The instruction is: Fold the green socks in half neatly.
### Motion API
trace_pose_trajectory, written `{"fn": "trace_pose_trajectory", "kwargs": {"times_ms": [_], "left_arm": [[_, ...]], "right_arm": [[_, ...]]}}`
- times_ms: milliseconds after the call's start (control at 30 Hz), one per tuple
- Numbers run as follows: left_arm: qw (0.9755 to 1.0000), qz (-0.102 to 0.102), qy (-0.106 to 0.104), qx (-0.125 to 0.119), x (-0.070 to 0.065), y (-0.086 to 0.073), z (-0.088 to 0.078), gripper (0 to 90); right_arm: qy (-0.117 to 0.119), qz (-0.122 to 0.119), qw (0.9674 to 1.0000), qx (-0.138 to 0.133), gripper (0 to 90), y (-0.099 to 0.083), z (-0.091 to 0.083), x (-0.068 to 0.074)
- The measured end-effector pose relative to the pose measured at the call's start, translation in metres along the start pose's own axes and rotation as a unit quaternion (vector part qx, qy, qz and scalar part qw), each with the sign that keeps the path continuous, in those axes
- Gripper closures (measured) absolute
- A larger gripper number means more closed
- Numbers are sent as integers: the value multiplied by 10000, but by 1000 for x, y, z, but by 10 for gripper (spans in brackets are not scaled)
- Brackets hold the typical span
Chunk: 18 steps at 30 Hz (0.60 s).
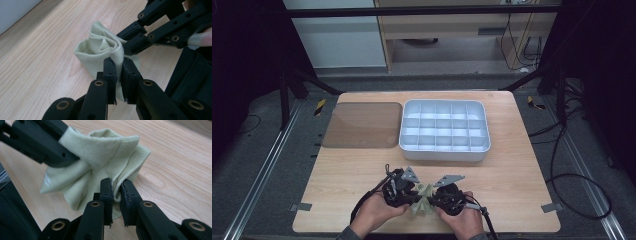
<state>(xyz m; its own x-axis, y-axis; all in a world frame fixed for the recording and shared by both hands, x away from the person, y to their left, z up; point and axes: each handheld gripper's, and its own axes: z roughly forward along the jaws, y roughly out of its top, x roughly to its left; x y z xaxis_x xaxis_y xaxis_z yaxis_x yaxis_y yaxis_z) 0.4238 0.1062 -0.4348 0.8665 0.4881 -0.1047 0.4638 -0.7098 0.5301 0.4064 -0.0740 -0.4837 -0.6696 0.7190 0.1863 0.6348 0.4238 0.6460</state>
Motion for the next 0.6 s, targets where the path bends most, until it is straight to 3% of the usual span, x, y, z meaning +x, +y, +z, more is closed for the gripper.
{"fn": "trace_pose_trajectory", "kwargs": {"times_ms": [333,600], "left_arm": [[9998,116,-55,140,-9,6,14,826],[9998,102,14,196,-8,7,19,826]], "right_arm": [[116,98,9999,-46,802,-2,2,-9],[-18,112,9998,-146,672,-5,-7,-12]]}}
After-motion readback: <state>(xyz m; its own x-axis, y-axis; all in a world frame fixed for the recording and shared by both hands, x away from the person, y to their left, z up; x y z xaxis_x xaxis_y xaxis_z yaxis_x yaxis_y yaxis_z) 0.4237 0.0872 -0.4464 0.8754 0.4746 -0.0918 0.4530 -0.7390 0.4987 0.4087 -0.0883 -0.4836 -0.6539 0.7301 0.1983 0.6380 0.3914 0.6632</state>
